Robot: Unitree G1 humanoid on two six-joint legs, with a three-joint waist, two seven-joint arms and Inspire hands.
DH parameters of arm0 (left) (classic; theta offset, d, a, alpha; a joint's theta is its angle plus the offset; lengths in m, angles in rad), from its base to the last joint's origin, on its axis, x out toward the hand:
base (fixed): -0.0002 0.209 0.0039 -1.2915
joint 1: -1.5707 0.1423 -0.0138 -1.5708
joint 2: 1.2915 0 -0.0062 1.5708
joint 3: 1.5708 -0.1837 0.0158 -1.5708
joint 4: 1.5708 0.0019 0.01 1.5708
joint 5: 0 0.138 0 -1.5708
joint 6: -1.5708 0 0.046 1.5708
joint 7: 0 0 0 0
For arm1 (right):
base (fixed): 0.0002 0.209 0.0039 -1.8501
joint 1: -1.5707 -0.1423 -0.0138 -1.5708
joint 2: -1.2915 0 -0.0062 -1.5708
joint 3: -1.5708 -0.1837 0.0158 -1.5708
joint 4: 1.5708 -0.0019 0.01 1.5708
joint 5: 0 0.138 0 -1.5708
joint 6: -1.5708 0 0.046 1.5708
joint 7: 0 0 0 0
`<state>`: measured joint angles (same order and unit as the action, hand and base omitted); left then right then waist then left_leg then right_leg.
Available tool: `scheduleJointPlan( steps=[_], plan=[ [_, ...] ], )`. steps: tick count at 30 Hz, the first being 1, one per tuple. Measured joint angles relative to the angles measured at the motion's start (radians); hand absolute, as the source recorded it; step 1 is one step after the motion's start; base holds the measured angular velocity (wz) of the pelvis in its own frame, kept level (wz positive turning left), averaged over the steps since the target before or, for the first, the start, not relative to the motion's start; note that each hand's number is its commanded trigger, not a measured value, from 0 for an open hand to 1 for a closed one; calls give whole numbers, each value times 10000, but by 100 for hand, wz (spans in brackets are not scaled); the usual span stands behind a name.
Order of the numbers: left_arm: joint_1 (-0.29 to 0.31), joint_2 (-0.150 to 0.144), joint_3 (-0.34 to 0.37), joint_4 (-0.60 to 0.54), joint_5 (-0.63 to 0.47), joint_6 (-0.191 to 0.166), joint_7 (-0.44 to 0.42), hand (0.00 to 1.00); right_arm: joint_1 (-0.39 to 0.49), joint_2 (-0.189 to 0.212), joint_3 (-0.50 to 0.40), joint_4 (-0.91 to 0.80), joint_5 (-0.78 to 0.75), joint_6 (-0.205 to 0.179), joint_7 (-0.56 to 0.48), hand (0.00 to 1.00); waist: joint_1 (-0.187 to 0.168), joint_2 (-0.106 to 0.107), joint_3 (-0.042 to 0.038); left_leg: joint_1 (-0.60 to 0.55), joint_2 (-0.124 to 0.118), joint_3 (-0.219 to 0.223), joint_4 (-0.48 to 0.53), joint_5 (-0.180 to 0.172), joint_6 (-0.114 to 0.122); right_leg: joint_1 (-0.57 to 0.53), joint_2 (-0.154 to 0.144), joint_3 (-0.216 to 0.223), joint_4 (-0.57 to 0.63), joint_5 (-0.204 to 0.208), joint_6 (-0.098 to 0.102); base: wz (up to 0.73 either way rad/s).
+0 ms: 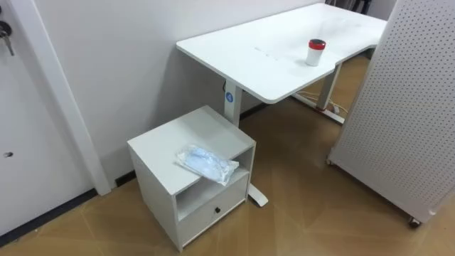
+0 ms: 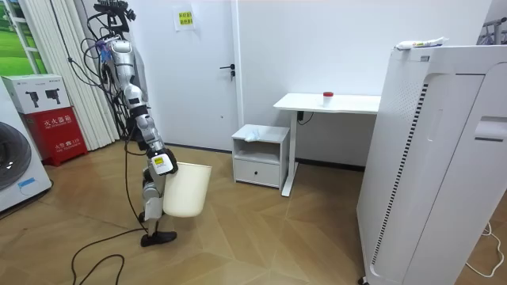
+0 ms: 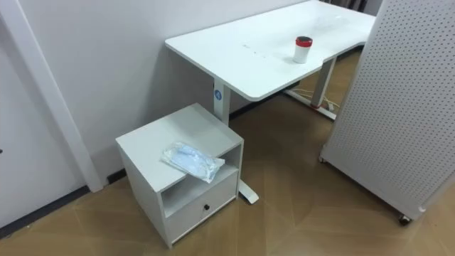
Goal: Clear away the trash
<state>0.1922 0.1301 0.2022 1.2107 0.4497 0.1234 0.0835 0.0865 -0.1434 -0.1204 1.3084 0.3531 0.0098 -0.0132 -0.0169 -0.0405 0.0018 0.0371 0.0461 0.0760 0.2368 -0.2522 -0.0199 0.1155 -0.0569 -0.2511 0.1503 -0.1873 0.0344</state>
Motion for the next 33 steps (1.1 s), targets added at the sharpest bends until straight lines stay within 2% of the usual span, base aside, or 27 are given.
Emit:
scheduleJointPlan(
  steps=[1, 9, 13, 17, 19, 20, 22, 23, 25, 26, 27, 28, 29, 30, 31, 32, 33],
  plan=[
    [-16, -2, -10, -5, -7, 0, 0, 0, -3, -2, 8, -17, 1, -6, 4, 100, -4, 30, -22, -47, -1, -7, 8, 0, 0, -30, 0, -10, 0, 0, 0, 0],
    [21, 3, -118, -3, -64, 19, -3, 0, -7, -10, 195, -35, 11, -4, 43, 100, -1, 19, -26, -60, -8, -26, 49, 2, 2, -61, -1, 0, 1, 0, 0, 0],
    [159, 1, -110, 62, -61, 33, -27, 0, 28, -11, 185, 3, 132, 16, 98, 100, -24, -42, 6, 75, 3, -23, 97, 0, 1, 104, 0, -22, -2, 0, 1, 1],
    [188, 15, -101, 54, -45, 84, -100, 0, 61, -27, 194, -4, 308, 67, 291, 100, -14, -96, 18, -126, 54, 16, 772, -15, -9, 155, -1, -61, 127, -48, -58, 2],
    [185, 67, -97, 65, -59, 87, -166, 0, 59, -23, 183, -14, 301, 141, 429, 100, -1, -133, 32, -462, 230, 30, 1591, -259, -183, 50, 85, -9, 539, -380, -148, 6],
    [170, 69, -97, 64, -59, 92, -215, 0, 55, -29, 169, -14, 302, 140, 470, 100, -4, -106, 45, -572, 341, 17, 1875, -385, -194, -35, 158, -1, 739, -498, -224, 11],
    [142, 149, -81, 89, -64, 107, -384, 0, 87, -26, 100, -16, 310, 168, 566, 100, -6, -101, 40, -1011, 746, 92, 2973, -774, -351, -357, 405, 45, 1544, -1143, -502, 23],
    [147, 191, -81, 88, -68, 109, -429, 0, 112, -23, 99, -20, 321, 190, 586, 100, 0, -118, 31, -1140, 840, 124, 3246, -790, -353, -413, 436, 150, 1705, -1262, -551, 25],
    [234, 230, -120, 12, -93, 218, -532, 0, 132, -90, 78, -11, 436, 237, 588, 100, -25, -107, 17, -1746, 1199, 219, 4550, -699, -371, -595, 818, 566, 2187, -1560, -831, 18],
    [262, 232, -119, 10, -110, 246, -541, 0, 145, -98, 77, 3, 532, 238, 581, 100, -50, -96, 12, -1889, 1264, 222, 4858, -611, -332, -589, 908, 676, 2254, -1602, -905, 16],
    [357, 251, -117, 99, -114, 299, -551, 0, 167, -121, 90, 131, 781, 252, 564, 100, -57, -97, 25, -2305, 1348, 216, 5639, -280, -190, -535, 1110, 1085, 2353, -1643, -1134, 31],
    [365, 249, -166, 235, -171, 307, -576, 0, 297, -174, 106, 99, 971, 289, 478, 100, -61, -214, 54, -2823, 1109, 151, 6080, -128, 52, -400, 1238, 1571, 2401, -1672, -1386, 48],
    [361, 239, -277, 267, -276, 306, -605, 0, 449, -228, 102, 77, 1117, 285, 442, 100, -93, -218, 55, -3082, 822, 150, 5933, -193, 157, -451, 1240, 1737, 2453, -1717, -1477, 72],
    [372, 181, -335, 221, -264, 279, -713, 0, 719, -371, 82, 95, 1259, 308, 382, 100, -74, -181, 46, -3538, 274, 240, 5143, -174, 141, -506, 1220, 2085, 2520, -1825, -1497, 56],
    [503, 150, -281, 145, -270, 233, -758, 0, 825, -479, 59, 125, 1271, 364, 331, 100, 47, -158, 35, -3823, -191, 439, 3804, 69, -28, -533, 1207, 2520, 2519, -1860, -1556, 34],
    [598, 154, -261, 137, -276, 233, -765, 0, 830, -506, 64, 134, 1254, 371, 282, 100, 82, -158, 24, -3951, -365, 507, 3055, 304, -90, -564, 1205, 2730, 2519, -1875, -1596, -12],
    [738, 157, -175, 135, -404, 240, -764, 0, 841, -574, 108, 169, 1257, 344, 175, 100, 193, -147, 1, -4123, -522, 615, 1525, 816, -128, -568, 1212, 3090, 2470, -1898, -1621, -43]
  ],
)
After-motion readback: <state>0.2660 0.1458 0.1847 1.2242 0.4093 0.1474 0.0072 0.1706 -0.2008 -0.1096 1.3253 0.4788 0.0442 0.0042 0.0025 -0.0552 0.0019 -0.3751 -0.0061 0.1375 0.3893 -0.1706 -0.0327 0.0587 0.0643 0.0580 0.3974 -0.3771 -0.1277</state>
